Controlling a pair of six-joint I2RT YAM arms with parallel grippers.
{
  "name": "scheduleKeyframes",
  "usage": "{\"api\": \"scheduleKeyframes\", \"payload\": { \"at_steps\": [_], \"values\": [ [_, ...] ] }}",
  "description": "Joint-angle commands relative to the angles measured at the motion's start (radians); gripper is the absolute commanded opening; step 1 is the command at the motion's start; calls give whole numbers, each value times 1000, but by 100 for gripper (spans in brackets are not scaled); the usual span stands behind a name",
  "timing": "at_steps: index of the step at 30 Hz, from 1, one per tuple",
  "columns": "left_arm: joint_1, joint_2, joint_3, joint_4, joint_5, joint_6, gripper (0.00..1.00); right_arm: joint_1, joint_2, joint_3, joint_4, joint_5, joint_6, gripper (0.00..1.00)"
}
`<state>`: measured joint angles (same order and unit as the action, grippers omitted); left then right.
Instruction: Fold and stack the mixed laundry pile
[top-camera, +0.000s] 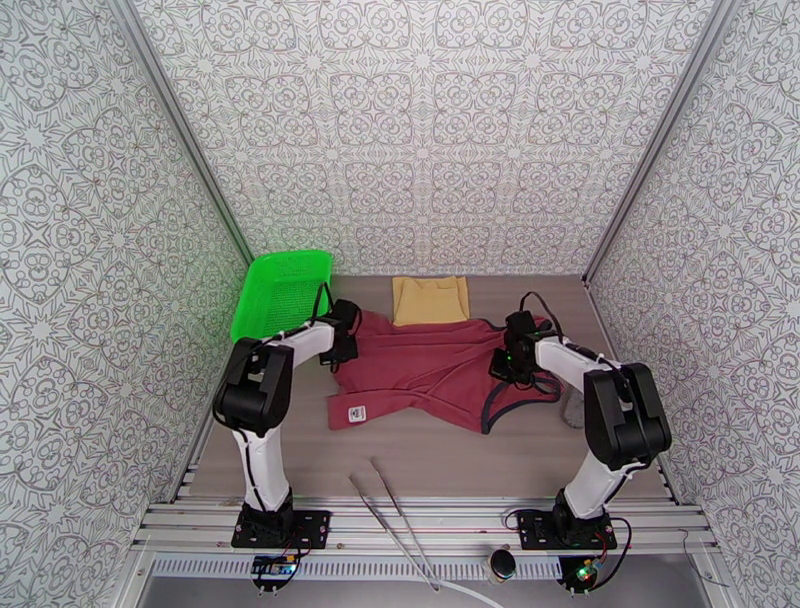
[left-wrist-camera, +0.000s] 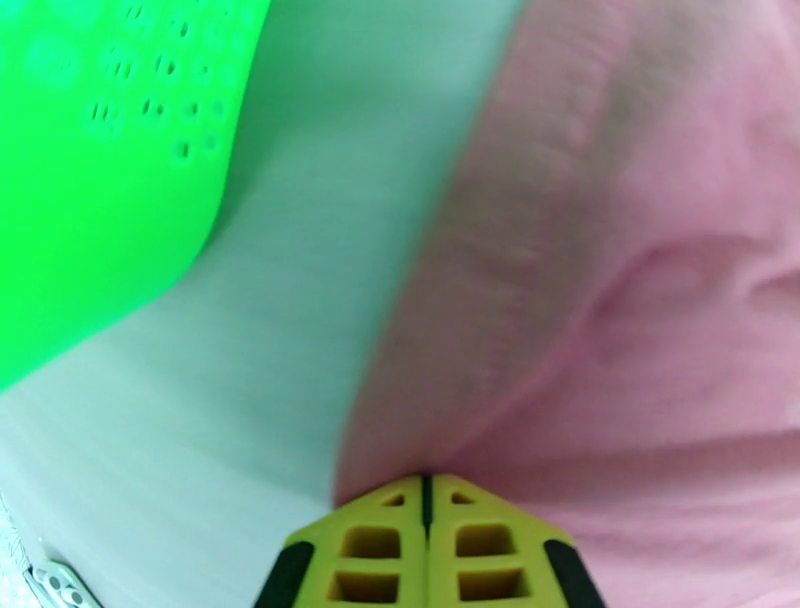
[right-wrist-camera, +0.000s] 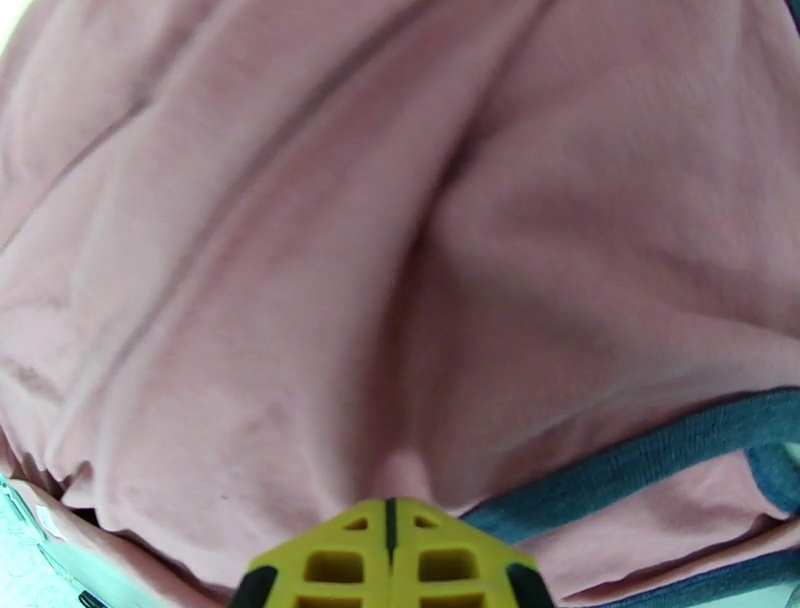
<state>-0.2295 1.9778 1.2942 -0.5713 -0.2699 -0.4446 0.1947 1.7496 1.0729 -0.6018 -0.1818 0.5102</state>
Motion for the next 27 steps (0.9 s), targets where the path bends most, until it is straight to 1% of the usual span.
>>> {"api": "scheduleKeyframes", "payload": {
  "at_steps": [1, 5, 9, 10, 11, 12, 13, 14, 15, 17, 18, 19, 20, 21, 23, 25, 27],
  "values": [
    [10, -43, -35, -16, -38, 4, 0, 1, 10, -18, 4, 34, 16, 0],
    [-41, -93, -18, -3, 14, 37, 0, 1, -16, -21, -15, 45, 4, 0],
    [-114, -159, 34, -77, 12, 46, 0, 1, -79, -40, -41, 28, -17, 0],
    [-132, -183, 39, -103, 7, 43, 2, 3, -95, -48, -51, 22, -23, 0],
    [-147, -210, 37, -132, -6, 35, 5, 8, -116, -59, -60, 11, -29, 0],
    [-165, -238, 27, -160, -14, 23, 12, 17, -139, -74, -69, 2, -37, 0],
    [-178, -264, 13, -180, -14, 13, 21, 32, -160, -88, -80, -6, -45, 0],
    [-193, -296, -11, -200, -15, 0, 33, 48, -178, -100, -91, -9, -51, 2],
    [-208, -329, -42, -220, -20, -17, 41, 72, -199, -111, -105, -7, -58, 8],
    [-224, -389, -111, -251, -6, -59, 50, 124, -236, -132, -124, 3, -64, 20],
    [-225, -417, -154, -268, 12, -93, 53, 152, -253, -140, -132, 7, -68, 25],
    [-221, -439, -190, -280, 33, -123, 53, 176, -261, -144, -140, 13, -72, 29],
    [-214, -464, -236, -288, 69, -167, 51, 203, -269, -146, -153, 22, -80, 32],
    [-207, -488, -286, -280, 106, -201, 48, 229, -272, -147, -165, 33, -88, 35],
    [-192, -534, -375, -255, 156, -264, 47, 272, -277, -148, -178, 47, -103, 41],
    [-171, -578, -447, -229, 166, -314, 46, 299, -279, -152, -179, 53, -111, 43],
    [-135, -627, -495, -210, 166, -343, 45, 315, -280, -157, -170, 52, -114, 43]
  ]
}}
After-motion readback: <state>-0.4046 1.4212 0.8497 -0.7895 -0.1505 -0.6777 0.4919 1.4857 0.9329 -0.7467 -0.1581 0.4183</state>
